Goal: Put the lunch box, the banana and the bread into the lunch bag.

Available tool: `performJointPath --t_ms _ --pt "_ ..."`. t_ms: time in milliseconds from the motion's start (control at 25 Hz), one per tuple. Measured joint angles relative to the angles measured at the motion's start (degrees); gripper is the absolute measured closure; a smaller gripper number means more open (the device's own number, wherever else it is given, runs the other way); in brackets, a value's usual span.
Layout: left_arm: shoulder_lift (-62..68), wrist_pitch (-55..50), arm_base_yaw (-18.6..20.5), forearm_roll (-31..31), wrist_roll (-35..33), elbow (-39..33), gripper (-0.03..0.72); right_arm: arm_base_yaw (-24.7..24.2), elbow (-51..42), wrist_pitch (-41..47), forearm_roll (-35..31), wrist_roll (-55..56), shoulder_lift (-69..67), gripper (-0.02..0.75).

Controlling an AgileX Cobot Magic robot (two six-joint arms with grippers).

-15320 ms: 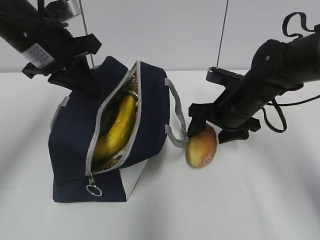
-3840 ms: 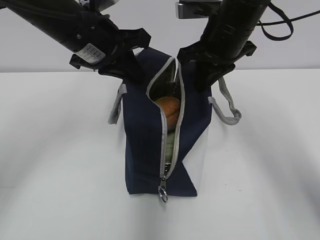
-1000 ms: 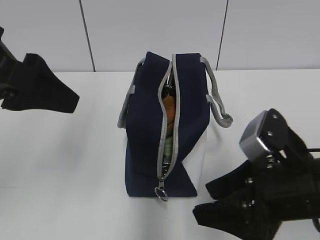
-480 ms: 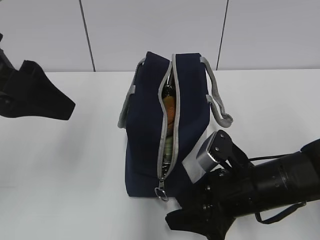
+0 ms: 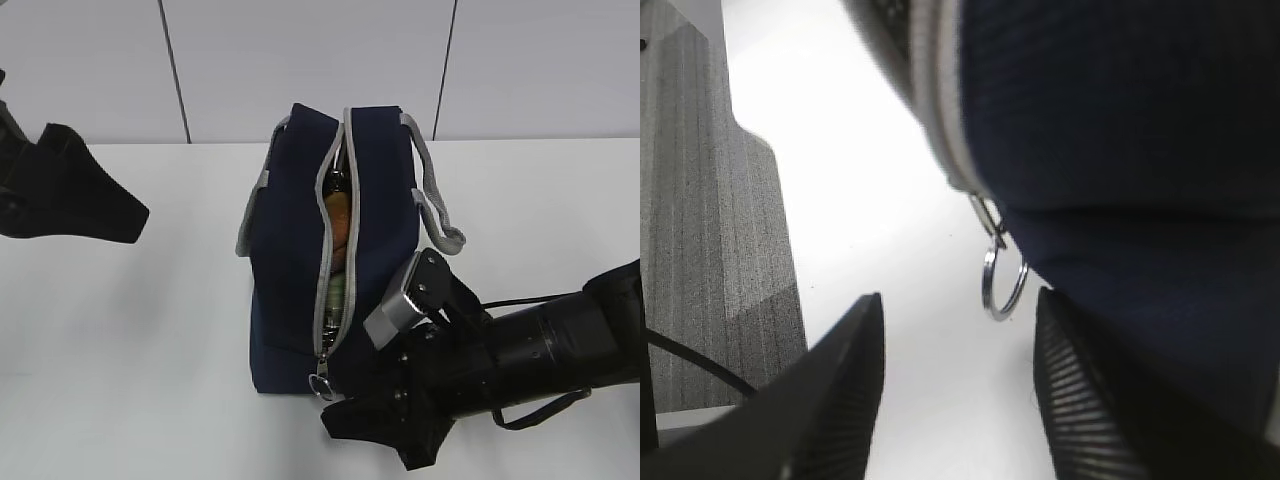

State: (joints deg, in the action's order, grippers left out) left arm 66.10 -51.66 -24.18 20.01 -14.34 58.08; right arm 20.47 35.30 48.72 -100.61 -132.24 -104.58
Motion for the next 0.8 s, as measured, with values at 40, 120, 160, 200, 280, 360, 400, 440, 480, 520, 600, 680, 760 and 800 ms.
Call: performJointPath --t_ms 40,120,160,200,280,360,400,440,480,520,600,680,760,800 --pt "0.0 0.0 0.0 0.0 0.0 0.0 0.148 0.0 0.1 0.1 0.0 -0.1 -0.2 0.388" --pt "0.0 0.0 0.0 0.0 0.0 0.0 0.148 0.0 0.5 0.7 0.0 -0.1 -1.1 0.398" --pt "0.0 0.0 0.0 0.0 0.0 0.0 0.148 0.0 0.6 1.3 -0.1 -0.2 -1.3 0.399" --pt "0.0 0.0 0.0 0.0 0.0 0.0 0.148 0.0 0.6 1.7 -0.2 -0.2 -1.7 0.400" --pt "0.0 -0.1 0.0 0.0 0.0 0.0 0.148 0.0 0.6 2.0 -0.2 -0.4 -1.9 0.401" --pt "0.0 -0.1 0.0 0.0 0.0 0.0 0.148 0.0 0.9 2.0 -0.3 -1.0 -1.9 0.403" --pt "0.0 -0.1 0.0 0.0 0.0 0.0 0.148 0.0 1.0 1.9 -0.5 -1.3 -1.9 0.404" --pt "0.0 -0.1 0.0 0.0 0.0 0.0 0.148 0.0 1.2 1.8 -0.9 -1.4 -1.9 0.405" --pt "0.0 -0.1 0.0 0.0 0.0 0.0 0.148 0.0 1.2 1.5 -1.5 -1.9 -1.9 0.405" --pt "0.0 -0.1 0.0 0.0 0.0 0.0 0.148 0.0 1.3 1.3 -2.0 -2.5 -1.9 0.405" --pt "0.0 -0.2 0.0 0.0 0.0 0.0 0.148 0.0 1.5 0.6 -2.4 -3.5 -1.9 0.405" --pt "0.0 -0.3 0.0 0.0 0.0 0.0 0.148 0.0 1.8 0.4 -2.5 -3.8 -1.9 0.407" --pt "0.0 -0.3 0.0 0.0 0.0 0.0 0.148 0.0 1.9 0.2 -2.5 -3.9 -1.9 0.428" --pt "0.0 -0.3 0.0 0.0 0.0 0.0 0.148 0.0 2.0 0.1 -2.5 -3.9 -1.9 0.450"
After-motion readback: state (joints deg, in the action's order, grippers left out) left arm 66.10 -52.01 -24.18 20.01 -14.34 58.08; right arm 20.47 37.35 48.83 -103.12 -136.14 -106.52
